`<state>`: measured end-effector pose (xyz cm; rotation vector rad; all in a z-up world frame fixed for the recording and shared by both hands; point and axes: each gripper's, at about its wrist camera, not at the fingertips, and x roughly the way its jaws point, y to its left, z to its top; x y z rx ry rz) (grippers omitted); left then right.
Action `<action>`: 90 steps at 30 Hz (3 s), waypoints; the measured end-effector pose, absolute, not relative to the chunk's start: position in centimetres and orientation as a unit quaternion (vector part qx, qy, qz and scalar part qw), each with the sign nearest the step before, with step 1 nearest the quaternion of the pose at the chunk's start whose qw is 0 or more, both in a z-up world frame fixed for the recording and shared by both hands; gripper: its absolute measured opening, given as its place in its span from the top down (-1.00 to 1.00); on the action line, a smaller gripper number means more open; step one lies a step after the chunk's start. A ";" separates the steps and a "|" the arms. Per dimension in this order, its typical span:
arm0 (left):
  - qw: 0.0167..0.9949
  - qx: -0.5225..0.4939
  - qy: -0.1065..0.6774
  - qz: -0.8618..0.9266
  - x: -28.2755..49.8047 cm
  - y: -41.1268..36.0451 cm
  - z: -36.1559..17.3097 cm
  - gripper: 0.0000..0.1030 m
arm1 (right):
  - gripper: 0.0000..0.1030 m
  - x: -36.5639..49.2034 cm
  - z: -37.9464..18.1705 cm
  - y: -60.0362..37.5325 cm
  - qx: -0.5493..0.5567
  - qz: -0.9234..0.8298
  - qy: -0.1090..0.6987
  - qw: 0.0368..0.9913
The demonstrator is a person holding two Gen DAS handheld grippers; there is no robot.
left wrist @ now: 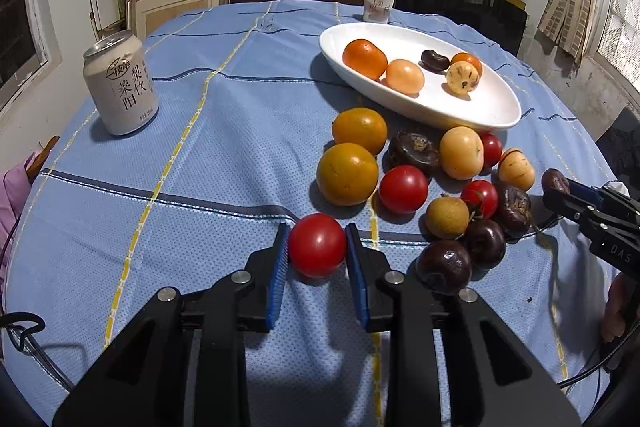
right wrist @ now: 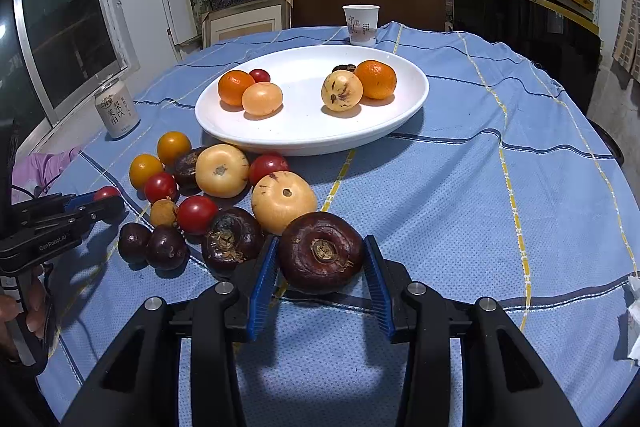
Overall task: Organize fruits
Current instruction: 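Grasp a dark brown fruit with the right tool while the left tool grasps a red tomato, then carry the dark fruit and tomato onto the plate and open both tools, then grasp a dark purple fruit from the cluster with the left tool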
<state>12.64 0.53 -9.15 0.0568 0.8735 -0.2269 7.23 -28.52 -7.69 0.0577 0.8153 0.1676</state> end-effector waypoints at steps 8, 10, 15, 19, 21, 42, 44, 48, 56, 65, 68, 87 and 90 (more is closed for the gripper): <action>0.913 0.025 0.391 -0.114 11.6 0.8 -8.2 0.48 | 0.16 6.7 -7.2 -28.7 0.032 0.084 0.381 0.920; 0.915 0.025 0.385 -0.115 11.4 0.8 -8.0 0.48 | 0.16 6.6 -7.1 -28.7 0.034 0.086 0.378 0.921; 0.915 0.023 0.385 -0.120 11.4 0.8 -7.8 0.48 | 0.16 6.5 -6.9 -28.9 0.041 0.089 0.373 0.922; 0.912 0.028 0.390 -0.129 11.5 0.5 -7.5 0.48 | 0.16 6.5 -6.8 -29.6 0.064 0.093 0.380 0.918; 0.908 0.027 0.393 -0.139 11.7 0.1 -7.0 0.48 | 0.16 6.6 -6.6 -29.6 0.066 0.096 0.389 0.914; 0.887 0.046 0.417 -0.190 30.8 -11.9 -4.4 0.48 | 0.16 24.2 -1.5 -28.7 -0.022 0.105 0.359 0.927; 0.885 0.047 0.423 -0.191 31.3 -12.2 -4.8 0.46 | 0.16 25.2 -1.7 -28.5 -0.024 0.105 0.361 0.926; 0.890 0.024 0.417 -0.183 31.4 -11.3 -4.4 -0.22 | 0.08 25.4 -1.3 -28.9 -0.018 0.101 0.355 0.929; 0.905 -0.012 0.387 -0.177 26.6 -7.1 -1.4 -0.43 | -0.01 20.0 0.3 -29.6 -0.004 0.111 0.340 0.934; 0.887 0.034 0.416 -0.195 15.6 -4.2 -5.3 -0.52 | -0.22 8.9 -1.4 -29.9 0.022 0.130 0.348 0.928; 0.886 0.066 0.417 -0.191 13.1 -4.5 -7.1 -0.52 | -0.22 7.2 -3.0 -30.3 0.057 0.126 0.350 0.926; 0.885 0.113 0.409 -0.190 9.6 -5.0 -8.6 -0.01 | -0.22 6.4 -6.3 -31.5 0.110 0.119 0.349 0.923; 0.877 0.124 0.415 -0.210 9.1 -5.8 -8.8 0.22 | -0.22 6.4 -6.3 -31.4 0.105 0.120 0.346 0.925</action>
